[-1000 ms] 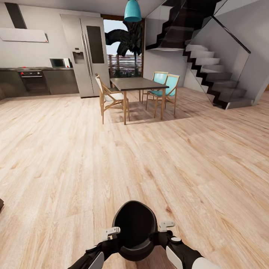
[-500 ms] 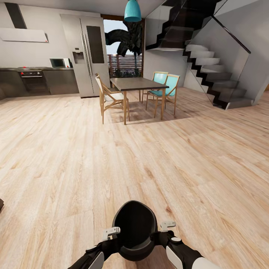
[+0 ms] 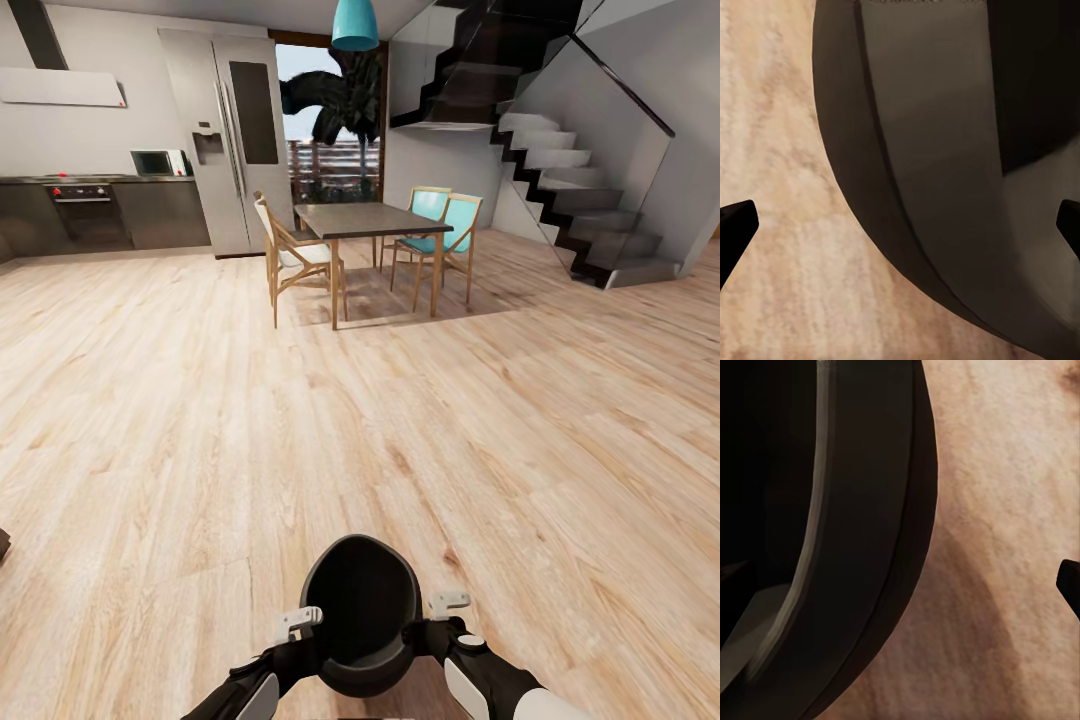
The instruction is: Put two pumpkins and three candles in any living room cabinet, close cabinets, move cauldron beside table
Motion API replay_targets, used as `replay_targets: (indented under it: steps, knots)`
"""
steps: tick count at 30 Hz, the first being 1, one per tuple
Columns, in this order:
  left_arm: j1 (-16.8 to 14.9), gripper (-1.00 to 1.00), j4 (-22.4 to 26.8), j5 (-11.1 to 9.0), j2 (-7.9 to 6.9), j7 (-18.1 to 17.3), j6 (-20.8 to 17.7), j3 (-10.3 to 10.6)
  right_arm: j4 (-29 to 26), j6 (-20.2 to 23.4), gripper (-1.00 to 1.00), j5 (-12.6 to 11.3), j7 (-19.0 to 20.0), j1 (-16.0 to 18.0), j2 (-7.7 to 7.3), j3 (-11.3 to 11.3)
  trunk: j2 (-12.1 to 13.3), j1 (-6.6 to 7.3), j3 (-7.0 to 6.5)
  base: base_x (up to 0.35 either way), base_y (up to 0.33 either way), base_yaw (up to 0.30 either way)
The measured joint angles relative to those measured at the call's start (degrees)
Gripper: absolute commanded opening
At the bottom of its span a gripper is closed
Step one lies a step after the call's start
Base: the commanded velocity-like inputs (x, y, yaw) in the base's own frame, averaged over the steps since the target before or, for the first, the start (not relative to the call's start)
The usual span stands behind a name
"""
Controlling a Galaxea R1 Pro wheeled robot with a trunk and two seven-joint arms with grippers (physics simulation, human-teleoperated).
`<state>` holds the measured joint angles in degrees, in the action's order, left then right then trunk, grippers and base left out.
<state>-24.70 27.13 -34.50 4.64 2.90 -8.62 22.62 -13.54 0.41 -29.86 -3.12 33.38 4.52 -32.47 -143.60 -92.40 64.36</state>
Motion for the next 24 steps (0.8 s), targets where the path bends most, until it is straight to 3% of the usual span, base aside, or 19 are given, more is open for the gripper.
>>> replay_targets:
  steps: [9,10,19,20,24]
  knots:
    - [0.00,1.00,-0.01,-0.05,0.00,0.02,0.00,0.00,0.01,0.00,1.00,0.01,-0.01,0.00,0.00,0.00,0.00,0.00,0.00,0.000,0.000,0.000]
    - [0.00,1.00,-0.01,-0.05,0.00,0.02,0.00,0.00,0.01,0.00,-1.00,0.00,-0.01,0.00,0.00,0.02,0.00,0.00,0.00,0.000,0.000,0.000]
    - [0.01,1.00,-0.02,0.00,0.03,0.04,-0.01,-0.02,0.01,-0.01,-1.00,0.22,-0.10,0.02,-0.01,0.30,0.00,0.00,0.00,0.000,0.000,0.000]
    - [0.01,-1.00,-0.02,-0.06,0.01,0.02,0.00,0.01,0.02,-0.01,-1.00,0.23,-0.08,0.02,-0.01,0.33,0.00,0.00,0.00,0.000,0.000,0.000]
    - [0.07,-1.00,-0.01,-0.11,0.00,0.01,0.14,0.04,0.04,-0.01,-1.00,0.20,-0.05,0.02,-0.01,0.34,0.00,0.00,0.00,0.000,0.000,0.000]
